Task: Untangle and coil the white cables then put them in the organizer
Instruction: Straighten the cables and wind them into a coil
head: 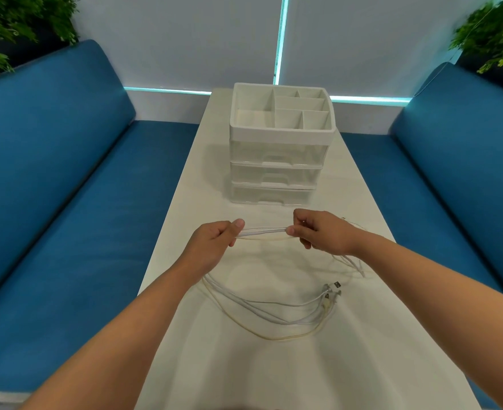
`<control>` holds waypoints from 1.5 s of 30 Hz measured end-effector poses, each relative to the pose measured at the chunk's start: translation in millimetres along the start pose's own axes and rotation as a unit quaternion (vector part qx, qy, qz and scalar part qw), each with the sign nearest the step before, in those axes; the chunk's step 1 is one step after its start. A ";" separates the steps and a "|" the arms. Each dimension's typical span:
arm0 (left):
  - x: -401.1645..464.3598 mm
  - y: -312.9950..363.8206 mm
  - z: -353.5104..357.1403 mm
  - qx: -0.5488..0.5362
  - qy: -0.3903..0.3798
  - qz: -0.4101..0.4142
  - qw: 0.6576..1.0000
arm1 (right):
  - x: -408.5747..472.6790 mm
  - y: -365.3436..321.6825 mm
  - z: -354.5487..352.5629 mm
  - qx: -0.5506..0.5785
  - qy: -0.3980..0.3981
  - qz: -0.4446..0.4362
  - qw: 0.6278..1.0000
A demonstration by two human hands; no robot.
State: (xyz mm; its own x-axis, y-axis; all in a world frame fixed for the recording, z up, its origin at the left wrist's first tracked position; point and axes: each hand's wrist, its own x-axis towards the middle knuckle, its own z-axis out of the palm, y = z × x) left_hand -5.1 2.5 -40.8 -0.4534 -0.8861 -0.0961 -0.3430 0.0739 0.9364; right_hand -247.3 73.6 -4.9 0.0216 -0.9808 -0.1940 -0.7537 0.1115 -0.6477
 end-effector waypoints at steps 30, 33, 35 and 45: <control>13.3 -3.4 -8.6 -0.002 0.017 0.001 1.000 | -6.1 -6.8 -13.0 0.135 -0.056 -0.025 0.989; 13.4 -4.1 -9.0 -0.010 -0.002 -0.002 1.000 | -6.1 -2.9 -15.0 0.116 -0.069 0.000 0.991; 12.0 -3.5 -9.3 -0.004 -0.006 0.006 1.000 | -3.4 0.7 -13.8 0.075 -0.047 0.011 0.996; 10.4 2.3 -2.7 -0.015 -0.028 0.014 0.999 | 2.9 -12.5 0.3 -0.174 0.126 0.061 0.975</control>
State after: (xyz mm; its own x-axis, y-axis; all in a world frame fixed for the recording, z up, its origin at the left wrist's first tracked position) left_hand -8.4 -7.9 -38.8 -0.5075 -0.8571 -0.0882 -0.3059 0.0836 0.9484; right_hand -237.6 69.4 2.4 -0.2110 -0.9767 -0.0380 -0.9184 0.2114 -0.3344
